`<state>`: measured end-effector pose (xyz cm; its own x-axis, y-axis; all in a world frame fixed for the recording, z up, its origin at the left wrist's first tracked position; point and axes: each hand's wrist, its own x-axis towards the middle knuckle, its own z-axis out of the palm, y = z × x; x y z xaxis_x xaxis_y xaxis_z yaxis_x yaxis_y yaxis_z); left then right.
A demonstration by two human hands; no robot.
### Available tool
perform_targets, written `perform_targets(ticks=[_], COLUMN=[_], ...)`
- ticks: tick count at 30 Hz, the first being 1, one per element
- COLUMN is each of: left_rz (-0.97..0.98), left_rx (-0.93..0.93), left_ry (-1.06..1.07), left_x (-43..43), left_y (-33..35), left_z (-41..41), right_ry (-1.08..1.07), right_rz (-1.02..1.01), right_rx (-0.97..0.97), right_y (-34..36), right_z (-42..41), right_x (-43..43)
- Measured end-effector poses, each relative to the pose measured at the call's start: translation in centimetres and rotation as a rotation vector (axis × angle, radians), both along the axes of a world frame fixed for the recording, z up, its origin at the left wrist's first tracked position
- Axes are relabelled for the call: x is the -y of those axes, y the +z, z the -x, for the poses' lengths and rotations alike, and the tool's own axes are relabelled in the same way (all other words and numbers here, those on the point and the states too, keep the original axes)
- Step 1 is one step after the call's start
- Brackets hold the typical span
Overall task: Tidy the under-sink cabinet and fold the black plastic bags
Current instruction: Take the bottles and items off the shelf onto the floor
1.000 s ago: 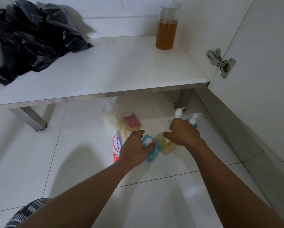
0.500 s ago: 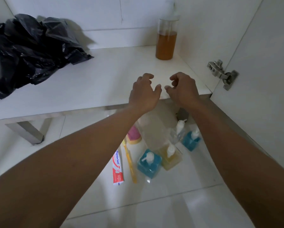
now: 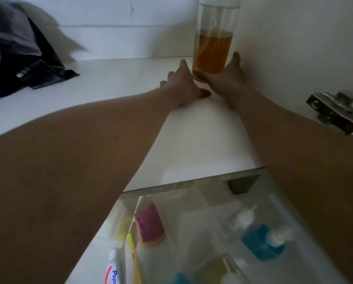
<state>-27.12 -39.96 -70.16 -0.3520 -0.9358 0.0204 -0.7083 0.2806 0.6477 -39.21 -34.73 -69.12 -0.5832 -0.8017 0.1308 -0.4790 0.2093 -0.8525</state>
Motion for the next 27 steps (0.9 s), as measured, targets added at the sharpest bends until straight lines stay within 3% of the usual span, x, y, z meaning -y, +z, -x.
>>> perform_targets(ticks=[3,7,13,18,27], left_rz=[-0.023,0.159,0.096,0.073,0.119], left_rx=[-0.015,0.015,-0.251,-0.377,-0.348], left_ry=[-0.031,-0.167,-0.113,-0.122,-0.209], left_x=[2.4,2.4,0.1,-5.3,-19.0], left_y=[0.0,-0.1,-0.1,-0.1,0.0], left_z=[0.9,0.5,-2.0,-5.2,-13.2], right_ry=[0.013,0.058,0.135,0.185,0.263], right_rz=[0.096,0.172,0.189,0.196,0.121], right_rx=[0.005,0.099,0.185,0.193,0.183], right_y=[-0.4,-0.6,-0.3,-0.7,0.3], right_z=[0.7,0.9,-0.5,-2.9,-9.8], right_x=[2.6,2.7,-0.6,-6.5,-21.1])
